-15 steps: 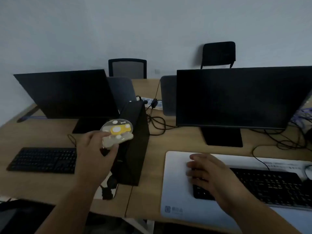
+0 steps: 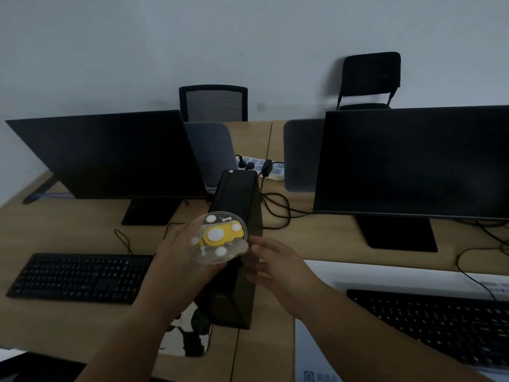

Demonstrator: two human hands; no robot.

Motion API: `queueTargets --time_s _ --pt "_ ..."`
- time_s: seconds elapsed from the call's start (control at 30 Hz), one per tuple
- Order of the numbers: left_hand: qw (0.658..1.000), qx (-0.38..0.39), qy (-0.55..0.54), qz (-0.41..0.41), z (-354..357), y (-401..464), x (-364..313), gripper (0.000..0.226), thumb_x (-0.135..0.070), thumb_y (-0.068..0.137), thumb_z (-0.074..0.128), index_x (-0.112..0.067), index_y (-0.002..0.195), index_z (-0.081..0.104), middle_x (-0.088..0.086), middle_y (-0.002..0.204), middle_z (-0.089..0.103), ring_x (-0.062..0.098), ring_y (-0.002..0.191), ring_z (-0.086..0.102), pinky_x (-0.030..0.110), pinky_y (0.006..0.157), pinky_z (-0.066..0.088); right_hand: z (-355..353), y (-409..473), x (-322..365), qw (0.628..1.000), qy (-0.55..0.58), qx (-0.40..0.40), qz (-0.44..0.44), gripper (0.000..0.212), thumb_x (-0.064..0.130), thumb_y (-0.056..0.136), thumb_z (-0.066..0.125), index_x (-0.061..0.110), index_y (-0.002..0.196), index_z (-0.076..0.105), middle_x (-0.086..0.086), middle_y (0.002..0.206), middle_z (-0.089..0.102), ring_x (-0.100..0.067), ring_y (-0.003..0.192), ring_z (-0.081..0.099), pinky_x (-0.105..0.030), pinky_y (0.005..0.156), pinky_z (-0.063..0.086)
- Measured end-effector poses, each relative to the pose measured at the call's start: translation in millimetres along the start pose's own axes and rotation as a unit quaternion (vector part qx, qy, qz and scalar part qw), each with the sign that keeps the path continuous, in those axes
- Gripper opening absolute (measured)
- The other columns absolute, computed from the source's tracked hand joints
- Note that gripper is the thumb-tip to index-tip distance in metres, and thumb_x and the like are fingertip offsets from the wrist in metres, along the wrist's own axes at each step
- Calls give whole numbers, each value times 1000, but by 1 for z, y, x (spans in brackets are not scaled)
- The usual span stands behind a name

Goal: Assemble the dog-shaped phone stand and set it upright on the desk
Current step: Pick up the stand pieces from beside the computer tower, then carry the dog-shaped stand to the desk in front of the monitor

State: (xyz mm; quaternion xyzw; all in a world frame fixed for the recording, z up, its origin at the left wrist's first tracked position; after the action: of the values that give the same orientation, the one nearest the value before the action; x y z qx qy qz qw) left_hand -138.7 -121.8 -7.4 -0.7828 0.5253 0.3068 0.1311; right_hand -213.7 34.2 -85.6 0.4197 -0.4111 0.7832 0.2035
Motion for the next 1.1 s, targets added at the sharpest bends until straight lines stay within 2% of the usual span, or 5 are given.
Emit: queueTargets --time_s 0.4,0.53,0.67,0.8,1.1 --pt "984 30 -160 -74 22 -13 -58 53 -42 82 71 -46 131 49 -23 121 56 -3 107 58 15 79 50 -47 -23 50 990 94 27 -98 22 12 100 54 10 115 71 -13 113 73 -26 104 71 -39 86 58" --pt "897 119 -385 -182 71 -22 -85 35 -50 86 55 -31 113 66 -4 106 76 13 97 73 37 93 55 -73 -33 51 990 43 29 -128 37 22 91 69 26 127 62 -3 122 69 -17 110 68 -42 95 53" --pt "810 175 -514 -220 112 -32 -112 21 -16 103 45 -33 99 55 -19 87 74 -14 68 70 9 60 54 -97 -43 55 989 40 50 -135 41 29 88 69 25 128 62 -7 123 71 -26 113 68 -47 96 53" --pt "780 181 -540 -258 133 -32 -115 35 -51 90 51 -25 106 68 7 97 80 28 89 78 43 74 63 -129 -53 64 988 16 -13 -156 38 29 81 73 18 116 67 -8 110 76 -24 99 74 -34 76 60" --pt "865 171 -417 -221 162 -34 -102 15 -27 93 64 -35 106 60 -7 107 67 15 96 70 32 83 59 -192 -52 21 992 3 -114 -58 31 28 83 78 18 111 69 -8 103 78 -27 93 75 -45 77 62"
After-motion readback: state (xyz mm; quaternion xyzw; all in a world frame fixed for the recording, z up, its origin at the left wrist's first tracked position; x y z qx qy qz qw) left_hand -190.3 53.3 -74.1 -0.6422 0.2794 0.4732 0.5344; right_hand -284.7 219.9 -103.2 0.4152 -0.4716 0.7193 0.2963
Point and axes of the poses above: each hand's wrist, its own y-axis towards the middle knuckle, its own z-axis out of the palm, x = y × z, the point moved 10 cm from there along y, towards the middle knuckle
